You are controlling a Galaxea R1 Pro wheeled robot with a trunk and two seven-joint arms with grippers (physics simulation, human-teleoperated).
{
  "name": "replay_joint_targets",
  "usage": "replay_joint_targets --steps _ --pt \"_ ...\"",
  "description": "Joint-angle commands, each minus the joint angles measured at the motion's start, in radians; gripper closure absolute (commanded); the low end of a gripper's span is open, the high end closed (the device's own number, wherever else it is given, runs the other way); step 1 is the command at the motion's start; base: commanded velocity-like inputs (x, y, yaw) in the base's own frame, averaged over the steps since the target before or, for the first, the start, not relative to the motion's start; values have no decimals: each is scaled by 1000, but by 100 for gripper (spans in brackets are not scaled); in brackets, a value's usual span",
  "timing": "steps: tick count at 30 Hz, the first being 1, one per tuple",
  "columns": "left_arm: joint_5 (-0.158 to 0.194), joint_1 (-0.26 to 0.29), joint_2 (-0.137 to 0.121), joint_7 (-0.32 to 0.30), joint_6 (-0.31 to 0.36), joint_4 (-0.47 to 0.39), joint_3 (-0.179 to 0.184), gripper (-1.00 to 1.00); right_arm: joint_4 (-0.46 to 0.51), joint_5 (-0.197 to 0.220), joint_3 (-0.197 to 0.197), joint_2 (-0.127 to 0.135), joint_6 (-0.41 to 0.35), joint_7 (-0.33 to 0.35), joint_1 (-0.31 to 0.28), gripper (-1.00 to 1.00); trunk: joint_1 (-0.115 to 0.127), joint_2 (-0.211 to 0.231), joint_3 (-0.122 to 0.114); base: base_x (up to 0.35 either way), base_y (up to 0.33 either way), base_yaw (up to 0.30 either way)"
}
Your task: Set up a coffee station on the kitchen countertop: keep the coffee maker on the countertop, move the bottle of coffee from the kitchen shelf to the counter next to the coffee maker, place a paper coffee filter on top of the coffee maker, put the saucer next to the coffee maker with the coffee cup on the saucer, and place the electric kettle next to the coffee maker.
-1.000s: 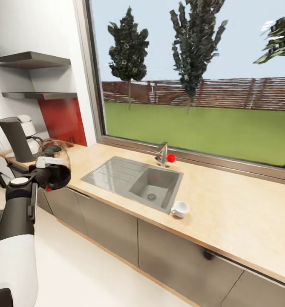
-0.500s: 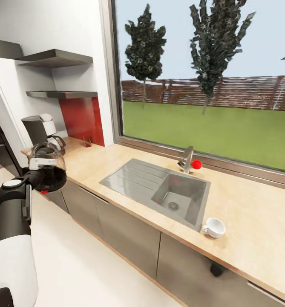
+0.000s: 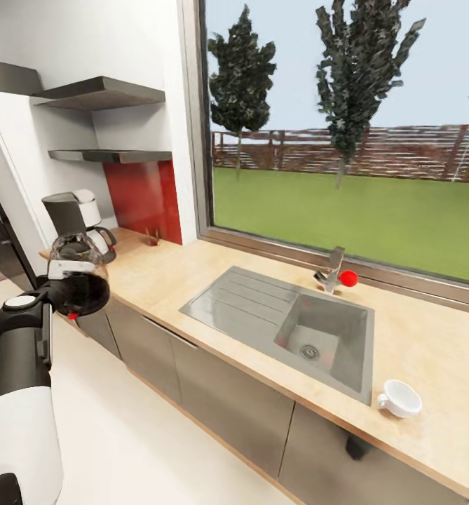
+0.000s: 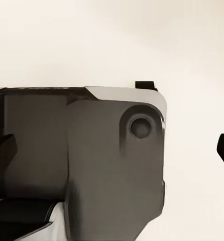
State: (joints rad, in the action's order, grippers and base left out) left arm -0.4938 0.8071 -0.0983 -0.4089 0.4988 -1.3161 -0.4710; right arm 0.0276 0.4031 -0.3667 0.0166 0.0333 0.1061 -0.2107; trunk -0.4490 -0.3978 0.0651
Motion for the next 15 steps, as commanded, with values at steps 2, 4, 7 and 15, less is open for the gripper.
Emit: replay_joint_targets --steps 2,4,7,15 --pt "-8 1 0 -10 1 -2 -1 100 0 12 -7 1 4 2 -1 -100 -1 -2 2 238 237 0" --pt "-8 1 0 -10 1 -2 -2 100 0 12 -6 4 4 1 -1 -100 -1 -2 2 240 235 0" --pt "-8 1 0 -10 1 -2 -2 100 0 12 -7 4 3 1 -1 -100 -1 -2 2 240 235 0" --pt "-6 0 0 -10 1 0 -2 100 -1 12 -8 5 4 1 -1 -100 -1 -2 2 236 235 -16"
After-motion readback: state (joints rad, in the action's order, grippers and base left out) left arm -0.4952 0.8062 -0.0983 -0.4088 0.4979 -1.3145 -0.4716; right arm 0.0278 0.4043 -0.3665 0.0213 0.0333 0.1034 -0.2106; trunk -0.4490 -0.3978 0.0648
